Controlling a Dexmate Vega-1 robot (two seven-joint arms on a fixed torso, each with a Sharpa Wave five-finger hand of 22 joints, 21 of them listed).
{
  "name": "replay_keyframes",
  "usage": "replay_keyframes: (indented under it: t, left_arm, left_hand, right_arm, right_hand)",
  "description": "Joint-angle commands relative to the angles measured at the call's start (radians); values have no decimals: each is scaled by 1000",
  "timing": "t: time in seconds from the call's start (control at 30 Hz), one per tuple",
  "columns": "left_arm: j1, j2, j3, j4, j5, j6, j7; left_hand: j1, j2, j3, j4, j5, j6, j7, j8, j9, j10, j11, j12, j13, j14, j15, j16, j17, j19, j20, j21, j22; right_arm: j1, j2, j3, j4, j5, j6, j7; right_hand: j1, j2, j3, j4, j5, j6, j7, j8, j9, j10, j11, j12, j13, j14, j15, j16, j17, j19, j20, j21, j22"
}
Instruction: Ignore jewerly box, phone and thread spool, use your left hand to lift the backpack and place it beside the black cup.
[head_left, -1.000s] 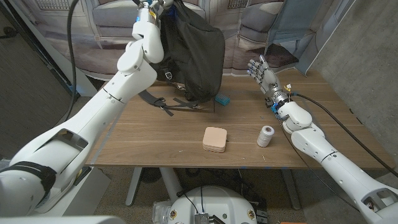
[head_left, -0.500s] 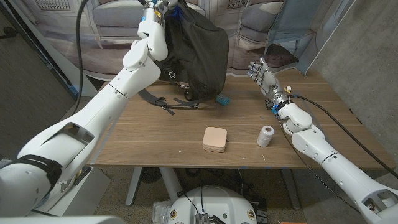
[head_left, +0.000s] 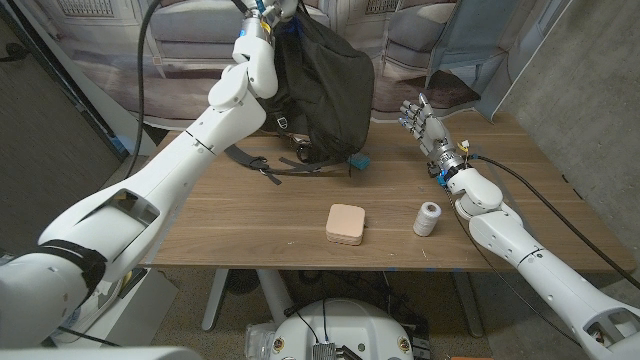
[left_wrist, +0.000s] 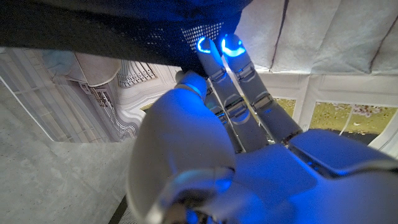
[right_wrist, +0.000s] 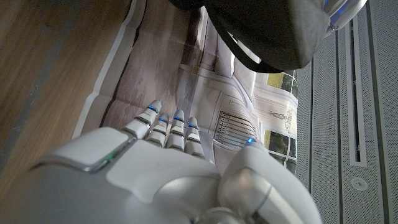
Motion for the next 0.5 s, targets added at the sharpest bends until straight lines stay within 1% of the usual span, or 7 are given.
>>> replay_keyframes:
  t: [0.03, 0.13, 0.33, 0.5]
  left_arm:
    - [-23, -20, 35, 70, -5, -28, -4]
    - [-28, -22, 48, 78, 4, -24, -6]
    - [-29, -26, 53, 89, -5, -33, -11]
    - [-38, -33, 70, 97, 11, -15, -18]
  left_hand:
    - [-5, 4, 8, 1, 5, 14, -2, 0, 2, 30, -31, -3, 3, 1, -7, -3, 4, -4, -78, 6, 0]
    - [-6, 3, 8, 2, 5, 14, -2, 0, 2, 31, -31, -3, 3, 1, -7, -3, 5, -5, -78, 7, 0]
    - [-8, 3, 9, 2, 5, 16, -4, -1, 1, 32, -31, -4, 4, 2, -7, -4, 6, -6, -78, 8, 0]
    - [-9, 3, 9, 3, 5, 18, -5, 0, 0, 33, -32, -6, 3, 3, -7, -4, 7, -6, -77, 9, 0]
  right_arm:
    - [5, 9, -3, 21, 2, 8, 5]
    - [5, 8, -2, 23, 3, 8, 5]
    - [5, 6, -1, 25, 2, 11, 8]
    - [1, 4, 2, 21, 6, 10, 7]
  right_hand:
    - [8, 8, -7, 4, -4, 8, 5, -3, 4, 7, -2, -2, 4, 6, -1, -4, 2, 8, 0, 1, 6]
    - [8, 8, -7, 4, -4, 8, 5, -3, 4, 7, -2, -2, 4, 6, -1, -4, 2, 8, -1, 1, 6]
    - [8, 8, -8, 4, -4, 8, 5, -3, 4, 7, -2, -2, 4, 7, -1, -4, 2, 8, -1, 1, 6]
    - [8, 8, -8, 4, -4, 7, 4, -3, 4, 7, -2, -2, 4, 7, -2, -4, 2, 8, 0, 1, 6]
